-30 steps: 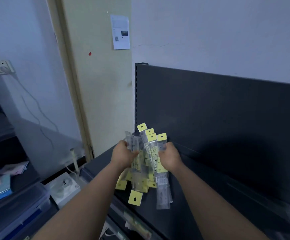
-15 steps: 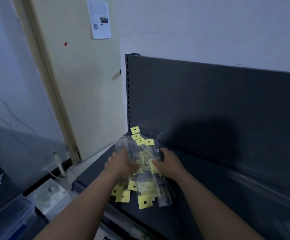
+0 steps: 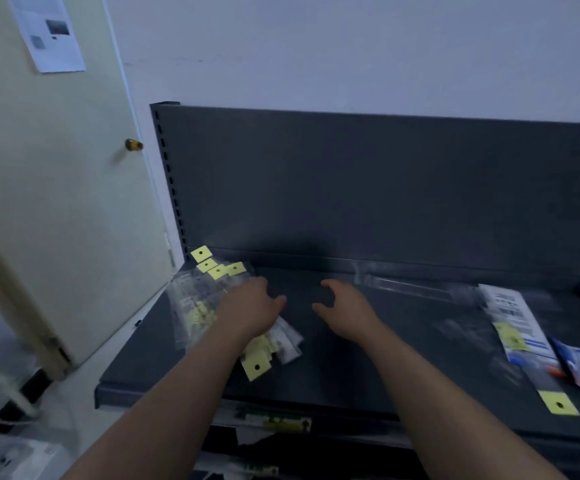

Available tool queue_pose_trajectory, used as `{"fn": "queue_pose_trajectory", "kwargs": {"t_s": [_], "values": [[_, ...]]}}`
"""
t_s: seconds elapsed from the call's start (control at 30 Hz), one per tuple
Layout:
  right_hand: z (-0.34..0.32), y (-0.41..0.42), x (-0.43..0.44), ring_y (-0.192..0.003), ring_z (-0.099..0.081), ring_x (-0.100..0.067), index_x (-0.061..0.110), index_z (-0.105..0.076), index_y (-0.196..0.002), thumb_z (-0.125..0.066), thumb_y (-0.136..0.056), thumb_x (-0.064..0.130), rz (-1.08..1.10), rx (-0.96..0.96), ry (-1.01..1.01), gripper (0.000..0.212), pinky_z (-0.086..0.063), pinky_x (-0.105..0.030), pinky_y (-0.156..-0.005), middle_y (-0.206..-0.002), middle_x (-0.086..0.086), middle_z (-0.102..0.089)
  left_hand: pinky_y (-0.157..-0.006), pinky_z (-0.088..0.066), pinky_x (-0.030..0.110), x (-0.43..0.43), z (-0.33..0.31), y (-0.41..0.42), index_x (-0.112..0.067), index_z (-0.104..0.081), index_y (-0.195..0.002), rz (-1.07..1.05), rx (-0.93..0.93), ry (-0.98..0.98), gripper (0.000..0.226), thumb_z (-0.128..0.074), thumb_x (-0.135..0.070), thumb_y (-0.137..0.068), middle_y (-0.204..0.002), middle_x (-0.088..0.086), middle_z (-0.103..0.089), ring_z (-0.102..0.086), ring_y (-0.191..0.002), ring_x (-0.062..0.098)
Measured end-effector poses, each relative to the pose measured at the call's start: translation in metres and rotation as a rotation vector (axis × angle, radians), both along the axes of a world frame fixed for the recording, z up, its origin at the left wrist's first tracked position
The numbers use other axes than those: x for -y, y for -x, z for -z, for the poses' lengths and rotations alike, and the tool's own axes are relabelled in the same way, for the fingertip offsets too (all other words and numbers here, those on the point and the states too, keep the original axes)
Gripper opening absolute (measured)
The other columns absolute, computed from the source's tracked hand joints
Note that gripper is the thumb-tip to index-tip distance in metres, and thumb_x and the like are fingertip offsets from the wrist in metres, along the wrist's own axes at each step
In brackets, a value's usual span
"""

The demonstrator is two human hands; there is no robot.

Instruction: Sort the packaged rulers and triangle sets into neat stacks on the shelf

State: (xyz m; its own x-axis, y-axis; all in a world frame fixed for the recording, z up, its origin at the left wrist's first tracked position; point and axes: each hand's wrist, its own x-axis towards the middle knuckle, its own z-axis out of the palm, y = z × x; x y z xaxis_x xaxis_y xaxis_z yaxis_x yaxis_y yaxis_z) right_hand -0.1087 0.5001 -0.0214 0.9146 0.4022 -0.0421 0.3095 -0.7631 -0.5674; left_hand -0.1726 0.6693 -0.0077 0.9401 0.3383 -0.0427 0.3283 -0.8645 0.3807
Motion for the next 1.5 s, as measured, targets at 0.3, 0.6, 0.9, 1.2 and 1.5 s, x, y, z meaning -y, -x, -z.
{"fn": "queue_pose_trajectory", "kwargs": {"t_s": [0.3,0.6,0.9,1.2,1.5], "values": [[-0.001,-0.009,0.143,-0.124,-0.050,-0.029,0.013,-0.054,-0.132,-0.059,-0.089,0.026,0.273,0.113,0.125,0.045,-0.040,-0.034,-0.104,-0.134,-0.013,-0.055,-0.095,-0.045,0.036,0.125,0.009,-0.048,-0.015,-0.055,-0.121,0.337,0.064,0.038,0.044,-0.053,-0.046,-0.091,-0.125,0.005,-0.061,-0.056,-0.114,0.024],[0.012,-0.039,0.279,-0.130,-0.043,-0.030,0.014,-0.034,-0.143,-0.051,-0.089,0.009,0.420,-0.059,0.363,0.057,-0.029,-0.032,-0.109,-0.140,-0.013,-0.049,-0.116,-0.023,0.041,0.269,0.039,-0.098,-0.021,-0.026,-0.150,0.637,-0.065,0.013,0.059,-0.043,-0.042,-0.097,-0.157,0.001,-0.027,-0.024,-0.144,0.019],[0.025,-0.083,0.364,-0.126,-0.048,-0.023,0.017,-0.024,-0.147,-0.041,-0.077,-0.003,0.347,0.004,0.407,0.075,-0.007,-0.032,-0.120,-0.121,-0.005,-0.066,-0.116,0.004,0.057,0.347,0.060,-0.134,-0.038,-0.008,-0.152,0.725,-0.174,-0.183,0.056,-0.024,-0.051,-0.100,-0.162,-0.007,0.004,0.005,-0.149,0.021],[0.026,-0.113,0.412,-0.120,-0.049,-0.026,0.021,-0.048,-0.129,-0.054,-0.088,0.036,0.388,0.072,0.585,0.044,-0.024,-0.040,-0.113,-0.123,-0.004,-0.059,-0.116,-0.017,0.042,0.341,0.054,-0.174,-0.018,-0.025,-0.149,0.538,-0.007,-0.202,0.058,-0.040,-0.042,-0.098,-0.159,0.007,-0.017,-0.019,-0.145,0.025],[0.044,-0.118,0.423,-0.140,-0.029,-0.019,0.033,-0.048,-0.138,-0.048,-0.093,0.048,0.240,0.096,0.395,0.047,-0.018,-0.034,-0.117,-0.152,0.006,-0.034,-0.105,-0.033,0.042,0.359,0.047,-0.192,-0.023,-0.036,-0.142,0.546,-0.146,-0.379,0.063,-0.038,-0.062,-0.092,-0.144,0.006,-0.040,-0.042,-0.127,0.027]]}}
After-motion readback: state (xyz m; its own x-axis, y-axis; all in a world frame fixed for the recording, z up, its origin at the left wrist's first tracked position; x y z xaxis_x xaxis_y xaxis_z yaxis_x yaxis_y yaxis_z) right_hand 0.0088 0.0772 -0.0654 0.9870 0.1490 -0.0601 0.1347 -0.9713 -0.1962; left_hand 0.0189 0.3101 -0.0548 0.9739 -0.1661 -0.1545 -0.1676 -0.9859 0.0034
